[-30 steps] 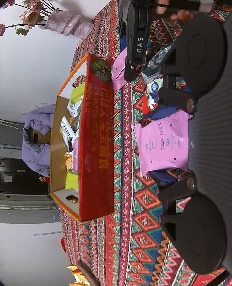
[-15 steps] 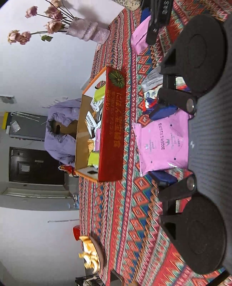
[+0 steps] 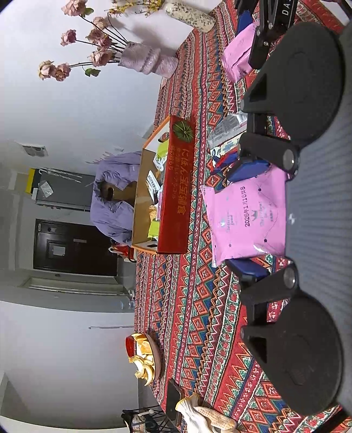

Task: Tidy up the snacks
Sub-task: 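Carry both pink packets over the box and lower them inside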

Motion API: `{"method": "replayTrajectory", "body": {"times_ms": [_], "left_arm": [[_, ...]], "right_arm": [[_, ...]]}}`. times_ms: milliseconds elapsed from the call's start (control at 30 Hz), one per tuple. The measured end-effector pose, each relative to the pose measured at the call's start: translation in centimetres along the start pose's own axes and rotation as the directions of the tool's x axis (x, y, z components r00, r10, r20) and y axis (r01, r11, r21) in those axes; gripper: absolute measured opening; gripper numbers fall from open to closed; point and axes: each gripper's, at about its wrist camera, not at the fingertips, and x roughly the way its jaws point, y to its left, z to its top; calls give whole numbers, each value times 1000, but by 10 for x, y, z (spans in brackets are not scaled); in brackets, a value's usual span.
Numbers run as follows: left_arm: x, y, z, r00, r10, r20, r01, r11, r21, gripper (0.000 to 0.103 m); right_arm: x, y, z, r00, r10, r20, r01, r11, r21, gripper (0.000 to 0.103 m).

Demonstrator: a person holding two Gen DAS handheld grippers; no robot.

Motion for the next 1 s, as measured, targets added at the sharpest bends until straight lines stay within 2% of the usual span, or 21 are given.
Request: {"method": "replayTrajectory", "body": {"times_ms": [333,533,667,767,833,1000], "left_arm": [[9,1,8,1000,-15,3,15,1000,-7,62],[39,0,38,998,-70,7,70,997,-22,62],[71,-3,70,995,-101,8,101,995,-22,62],[100,-9,94,996,-80,36,79,997,12,62],[122,-11,110,997,-65,47,64,998,26,62],[185,-17,147,994,-105,18,105,994,26,62]], "right_arm": [[1,4,7,1000,7,14,-7,1000,-3,61],[25,-1,29,1000,14,19,-13,1000,-11,61],[46,-13,57,998,45,38,-45,999,-5,61],[67,-19,82,995,77,56,-77,997,-10,61],[87,-23,100,994,95,62,-94,995,-17,61],[146,-41,139,991,109,72,-109,994,-11,61]]}}
